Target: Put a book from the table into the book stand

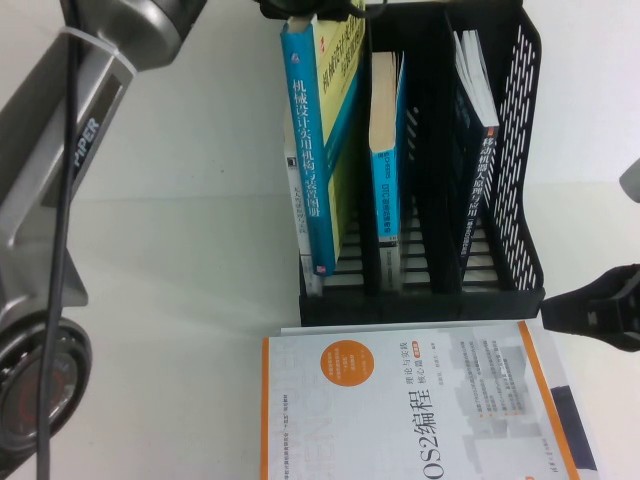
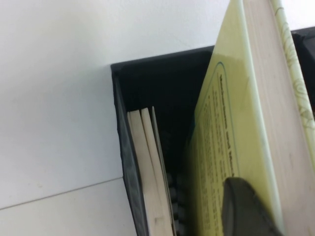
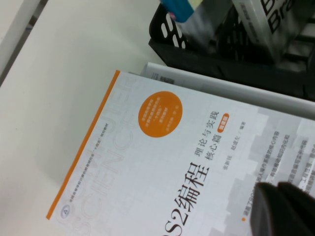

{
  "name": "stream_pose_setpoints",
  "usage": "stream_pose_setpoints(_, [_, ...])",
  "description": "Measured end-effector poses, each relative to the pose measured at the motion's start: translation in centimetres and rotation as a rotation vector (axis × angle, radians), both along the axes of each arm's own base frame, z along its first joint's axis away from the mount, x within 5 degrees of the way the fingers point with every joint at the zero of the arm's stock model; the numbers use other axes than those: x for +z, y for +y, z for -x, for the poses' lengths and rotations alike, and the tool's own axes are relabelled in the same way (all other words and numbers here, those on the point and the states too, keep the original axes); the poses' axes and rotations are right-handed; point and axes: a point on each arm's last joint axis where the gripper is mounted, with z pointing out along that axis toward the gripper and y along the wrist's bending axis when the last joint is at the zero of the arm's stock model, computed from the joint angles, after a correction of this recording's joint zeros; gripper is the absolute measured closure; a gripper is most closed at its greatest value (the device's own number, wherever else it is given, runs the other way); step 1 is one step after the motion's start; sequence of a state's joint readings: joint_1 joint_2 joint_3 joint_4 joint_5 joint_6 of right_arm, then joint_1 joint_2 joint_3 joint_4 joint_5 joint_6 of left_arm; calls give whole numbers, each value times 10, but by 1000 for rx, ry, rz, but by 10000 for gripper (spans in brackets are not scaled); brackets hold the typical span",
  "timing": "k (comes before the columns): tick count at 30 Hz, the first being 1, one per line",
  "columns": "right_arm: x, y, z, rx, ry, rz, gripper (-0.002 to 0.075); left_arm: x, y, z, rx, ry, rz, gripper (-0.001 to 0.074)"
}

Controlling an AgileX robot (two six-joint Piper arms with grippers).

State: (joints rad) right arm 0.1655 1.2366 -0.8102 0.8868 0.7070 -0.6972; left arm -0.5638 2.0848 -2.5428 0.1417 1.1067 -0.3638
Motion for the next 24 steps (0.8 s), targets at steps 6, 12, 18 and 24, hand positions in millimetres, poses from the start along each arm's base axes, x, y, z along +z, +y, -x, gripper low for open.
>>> stream_pose_setpoints(6, [0,0,0,1,2,-2,729,-9,-4,-8,2,-1,-10,545])
stream_pose_setpoints(12, [0,0,0,1,2,-2,729,-12,-5,-10,-11,-5,-28,544])
stream_pose_setpoints(18, [0,0,0,1,2,-2,729,4,-3,-10,-19,-124,-17,404])
stream_pose_setpoints(24, [0,0,0,3,2,-2,729,14,4,-6,18,-160,-31,354])
